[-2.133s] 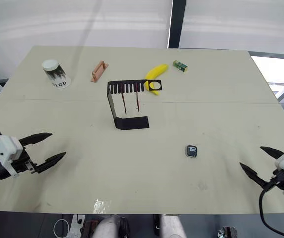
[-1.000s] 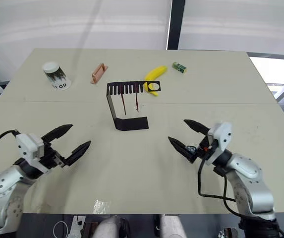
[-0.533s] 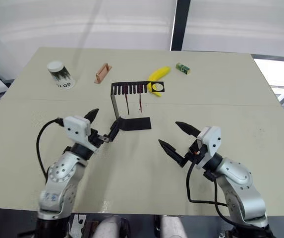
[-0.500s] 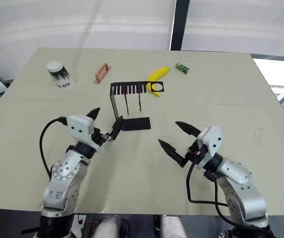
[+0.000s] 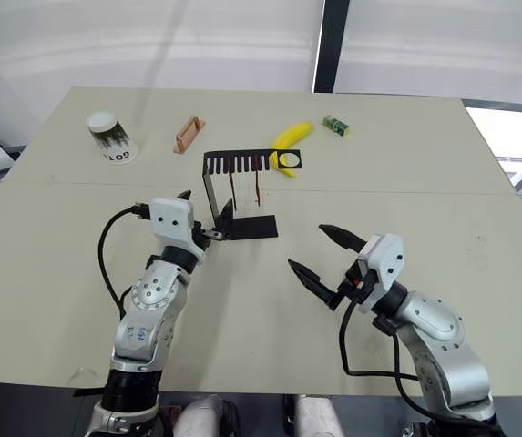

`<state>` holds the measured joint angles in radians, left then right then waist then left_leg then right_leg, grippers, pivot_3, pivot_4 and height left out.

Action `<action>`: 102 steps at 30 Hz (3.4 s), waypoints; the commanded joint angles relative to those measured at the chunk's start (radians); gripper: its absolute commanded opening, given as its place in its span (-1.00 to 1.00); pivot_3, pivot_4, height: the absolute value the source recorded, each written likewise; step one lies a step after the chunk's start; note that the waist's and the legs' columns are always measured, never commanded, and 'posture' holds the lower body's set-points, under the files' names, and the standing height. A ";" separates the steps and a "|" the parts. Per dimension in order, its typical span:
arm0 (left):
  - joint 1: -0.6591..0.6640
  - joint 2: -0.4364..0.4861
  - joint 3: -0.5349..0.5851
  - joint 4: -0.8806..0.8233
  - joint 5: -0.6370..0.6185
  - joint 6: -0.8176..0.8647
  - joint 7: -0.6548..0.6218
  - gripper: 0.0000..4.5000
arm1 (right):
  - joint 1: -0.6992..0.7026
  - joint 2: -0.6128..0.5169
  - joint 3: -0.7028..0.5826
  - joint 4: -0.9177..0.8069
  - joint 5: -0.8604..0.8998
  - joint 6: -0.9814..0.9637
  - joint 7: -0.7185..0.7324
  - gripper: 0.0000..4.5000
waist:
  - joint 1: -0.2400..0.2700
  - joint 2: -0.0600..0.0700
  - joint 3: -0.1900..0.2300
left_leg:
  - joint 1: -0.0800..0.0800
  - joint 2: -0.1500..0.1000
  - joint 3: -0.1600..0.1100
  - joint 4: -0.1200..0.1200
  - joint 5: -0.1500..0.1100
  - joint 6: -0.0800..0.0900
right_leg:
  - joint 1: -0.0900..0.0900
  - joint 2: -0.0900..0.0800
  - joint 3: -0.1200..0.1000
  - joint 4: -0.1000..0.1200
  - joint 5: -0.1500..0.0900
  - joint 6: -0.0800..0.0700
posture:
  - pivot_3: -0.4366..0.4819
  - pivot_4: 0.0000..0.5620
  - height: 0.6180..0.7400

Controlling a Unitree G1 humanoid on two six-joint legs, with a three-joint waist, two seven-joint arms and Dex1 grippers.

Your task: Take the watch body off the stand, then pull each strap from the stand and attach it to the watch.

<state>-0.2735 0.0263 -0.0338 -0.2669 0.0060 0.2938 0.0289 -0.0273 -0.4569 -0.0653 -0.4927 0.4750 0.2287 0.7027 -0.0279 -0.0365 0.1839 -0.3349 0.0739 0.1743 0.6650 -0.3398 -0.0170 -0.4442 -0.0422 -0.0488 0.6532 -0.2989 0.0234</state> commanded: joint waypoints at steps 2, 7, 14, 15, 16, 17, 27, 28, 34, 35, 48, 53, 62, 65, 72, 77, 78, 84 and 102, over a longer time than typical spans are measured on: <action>-0.023 -0.009 0.029 -0.058 0.008 0.027 0.031 1.00 | -0.025 0.004 -0.003 -0.023 0.004 -0.007 -0.017 0.97 | 0.001 0.000 0.000 | 0.000 0.000 0.000 0.000 0.000 0.000 | 0.000 0.000 0.000 0.000 0.000 0.000 | -0.05 -0.47 0.82; -0.037 -0.021 0.023 -0.060 0.016 0.048 0.051 1.00 | -0.025 0.008 0.003 -0.020 0.001 -0.006 -0.016 0.97 | 0.002 0.000 0.000 | 0.000 0.000 0.000 0.000 0.000 0.000 | 0.000 0.000 0.000 0.000 0.000 0.000 | -0.05 -0.47 0.82; -0.104 -0.038 0.018 0.011 0.014 0.044 0.056 1.00 | -0.034 0.010 0.011 -0.013 -0.002 -0.001 -0.019 0.97 | 0.000 0.000 0.000 | 0.000 0.000 0.000 0.000 0.000 0.000 | 0.000 0.000 0.000 0.000 0.000 0.000 | -0.05 -0.47 0.82; -0.112 -0.042 0.019 0.022 0.021 0.039 0.068 1.00 | -0.034 0.010 0.011 -0.012 -0.002 -0.001 -0.020 0.97 | 0.000 0.000 0.000 | 0.000 0.000 0.000 0.000 0.000 0.000 | 0.000 0.000 0.000 0.000 0.000 0.000 | -0.05 -0.47 0.82; -0.118 -0.046 0.019 0.030 0.027 0.036 0.077 1.00 | -0.034 0.010 0.011 -0.012 -0.003 -0.001 -0.021 0.97 | 0.001 0.000 0.000 | 0.000 0.000 0.000 0.000 0.000 0.000 | 0.000 0.000 0.000 0.000 0.000 0.000 | -0.05 -0.47 0.82; -0.127 -0.052 0.019 0.041 0.031 0.033 0.088 1.00 | -0.033 0.011 0.011 -0.012 -0.004 -0.001 -0.021 0.97 | 0.001 0.000 0.000 | 0.000 0.000 0.000 0.000 0.000 0.000 | 0.000 0.000 0.000 0.000 0.000 0.000 | -0.05 -0.47 0.82; -0.142 -0.079 -0.012 0.042 0.073 0.075 0.124 1.00 | -0.030 0.018 0.015 -0.008 -0.014 0.000 -0.021 0.97 | 0.001 0.000 0.000 | 0.000 0.000 0.000 0.000 0.000 0.000 | 0.000 0.000 0.000 0.000 0.000 0.000 | -0.05 -0.47 0.82; -0.139 -0.082 -0.014 0.034 0.076 0.087 0.125 1.00 | -0.030 0.019 0.016 -0.008 -0.015 -0.001 -0.020 0.97 | 0.002 0.000 0.000 | 0.000 0.000 0.000 0.000 0.000 0.000 | 0.000 0.000 0.000 0.000 0.000 0.000 | -0.05 -0.47 0.82; -0.134 -0.090 -0.024 0.017 0.084 0.111 0.118 0.31 | -0.024 0.023 0.016 -0.003 -0.021 -0.005 -0.017 1.00 | 0.001 0.000 0.000 | 0.000 0.000 0.000 0.000 0.000 0.000 | 0.000 0.000 0.000 0.000 0.000 0.000 | -0.05 -0.47 0.82; -0.135 -0.091 -0.025 0.018 0.084 0.110 0.117 0.08 | -0.022 0.025 0.016 -0.003 -0.022 -0.007 -0.017 1.00 | 0.001 0.000 0.000 | 0.000 0.000 0.000 0.000 0.000 0.000 | 0.000 0.000 0.000 0.000 0.000 0.000 | -0.05 -0.47 0.82; -0.136 -0.096 -0.041 0.010 0.091 0.110 0.106 -0.98 | -0.049 0.110 0.063 -0.010 -0.037 0.071 -0.124 1.00 | -0.001 0.000 0.000 | 0.000 0.000 0.000 0.000 0.000 0.000 | 0.000 0.000 0.000 0.000 0.000 0.000 | -0.05 -0.47 0.82; -0.136 -0.093 -0.036 0.000 0.098 0.125 0.112 -0.98 | -0.125 0.195 0.115 -0.009 -0.054 0.141 -0.223 1.00 | 0.001 0.000 0.000 | 0.000 0.000 0.000 0.000 0.000 0.000 | 0.000 0.000 0.000 0.000 0.000 0.000 | -0.05 -0.47 0.82; -0.150 -0.114 -0.016 -0.023 0.104 0.173 0.150 -0.98 | -0.259 0.357 0.224 0.087 -0.178 0.146 -0.382 1.00 | 0.000 0.000 0.000 | -0.001 0.000 0.000 0.000 0.000 0.000 | -0.001 0.000 0.000 0.000 0.000 0.000 | -0.05 -0.47 0.82; -0.149 -0.113 -0.022 -0.025 0.109 0.178 0.152 -0.98 | -0.294 0.376 0.215 0.134 -0.224 0.125 -0.423 1.00 | 0.000 0.000 0.000 | -0.002 0.000 0.000 0.000 0.000 0.000 | -0.001 0.000 -0.001 0.000 0.000 0.000 | -0.05 -0.47 0.82; -0.151 -0.111 -0.023 -0.024 0.113 0.188 0.151 -0.98 | -0.373 0.414 0.222 0.243 -0.278 0.081 -0.445 1.00 | -0.003 0.000 0.000 | -0.001 0.001 0.001 0.000 0.000 0.000 | -0.002 0.000 0.000 0.000 0.000 0.000 | -0.05 -0.47 0.82; -0.155 -0.112 -0.026 -0.022 0.115 0.193 0.149 -0.98 | -0.403 0.451 0.241 0.278 -0.303 0.060 -0.449 1.00 | -0.003 0.000 0.000 | -0.002 0.001 0.001 0.000 0.000 0.000 | -0.002 0.000 -0.001 0.000 0.000 0.000 | -0.05 -0.47 0.82; -0.155 -0.112 -0.027 -0.022 0.115 0.194 0.149 -0.98 | -0.406 0.459 0.243 0.282 -0.304 0.059 -0.448 1.00 | -0.002 0.000 0.000 | -0.002 0.001 0.001 0.000 0.000 0.000 | -0.002 0.000 -0.001 0.000 0.000 0.000 | -0.05 -0.47 0.82; -0.152 -0.112 -0.024 -0.027 0.116 0.197 0.150 -0.98 | -0.414 0.473 0.241 0.304 -0.338 0.048 -0.465 1.00 | -0.003 0.000 0.000 | -0.002 0.001 0.000 0.000 0.000 0.000 | -0.002 0.000 -0.001 0.000 0.000 0.000 | -0.05 -0.47 0.82; -0.160 -0.108 -0.029 -0.020 0.115 0.192 0.139 -1.00 | -0.423 0.493 0.247 0.323 -0.342 0.012 -0.458 -1.00 | -0.003 0.000 0.000 | -0.002 0.001 0.000 0.000 0.000 0.000 | -0.002 0.000 -0.001 0.000 0.000 0.000 | -0.05 -0.47 0.82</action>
<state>-0.4112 -0.0788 -0.0570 -0.2411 0.1146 0.5018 0.1702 -0.4324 0.0209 0.1808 -0.1485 0.1326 0.2637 0.2491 -0.0310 -0.0364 0.1841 -0.3369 0.0749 0.1747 0.6645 -0.3396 -0.0172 -0.4463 -0.0425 -0.0494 0.6528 -0.2990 0.0233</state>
